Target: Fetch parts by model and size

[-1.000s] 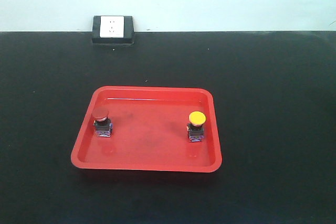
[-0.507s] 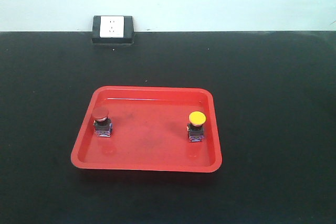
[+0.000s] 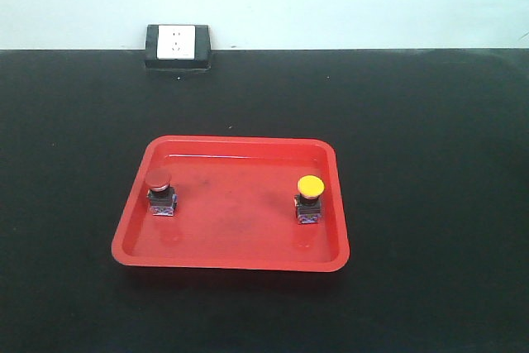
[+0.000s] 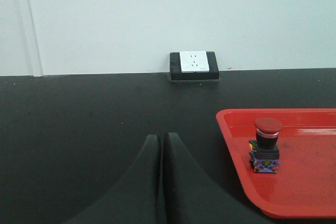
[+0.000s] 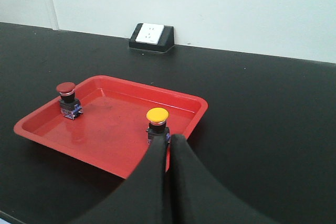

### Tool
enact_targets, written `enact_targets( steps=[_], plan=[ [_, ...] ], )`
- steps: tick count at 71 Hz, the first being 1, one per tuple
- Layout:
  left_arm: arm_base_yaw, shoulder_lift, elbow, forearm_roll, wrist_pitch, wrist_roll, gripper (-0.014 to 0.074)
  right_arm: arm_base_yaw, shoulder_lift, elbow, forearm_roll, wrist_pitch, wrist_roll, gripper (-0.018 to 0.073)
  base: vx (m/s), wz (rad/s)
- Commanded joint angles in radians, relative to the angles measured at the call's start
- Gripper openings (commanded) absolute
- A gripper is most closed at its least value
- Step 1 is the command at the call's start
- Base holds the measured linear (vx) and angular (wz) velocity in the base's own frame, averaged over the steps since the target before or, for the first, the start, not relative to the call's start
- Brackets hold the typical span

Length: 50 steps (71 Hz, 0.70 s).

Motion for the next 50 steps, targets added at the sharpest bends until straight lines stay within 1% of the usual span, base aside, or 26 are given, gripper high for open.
enact_targets(
  steps=[1, 7, 11, 17, 24, 50],
  plan=[
    [0.002, -0.014, -0.012, 0.033, -0.082, -0.036, -0.0008, -0.006, 0.014, -0.024, -0.007, -0.073, -0.005, -0.0010, 0.00, 0.00],
    [0.002, -0.014, -0.011, 0.066, -0.082, -0.089, -0.0008, -0.006, 0.014, -0.024, -0.007, -0.072, -0.005, -0.0010, 0.00, 0.00],
    [0.002, -0.014, -0.011, 0.068, -0.082, -0.101, -0.0008, -0.006, 0.014, -0.024, -0.007, -0.072, -0.005, -0.0010, 0.00, 0.00],
    [0.002, -0.014, -0.011, 0.066, -0.082, -0.102, -0.0008, -0.006, 0.014, -0.024, -0.007, -0.072, -0.005, -0.0010, 0.00, 0.00],
    [0.002, -0.014, -0.012, 0.038, -0.077, -0.104, -0.0007, -0.006, 0.014, -0.024, -0.007, -0.072, -0.005, -0.0010, 0.00, 0.00],
    [0.002, -0.013, -0.012, 0.040, -0.076, -0.104, -0.0007, -0.006, 0.014, -0.024, -0.007, -0.072, -0.005, -0.0010, 0.00, 0.00]
  ],
)
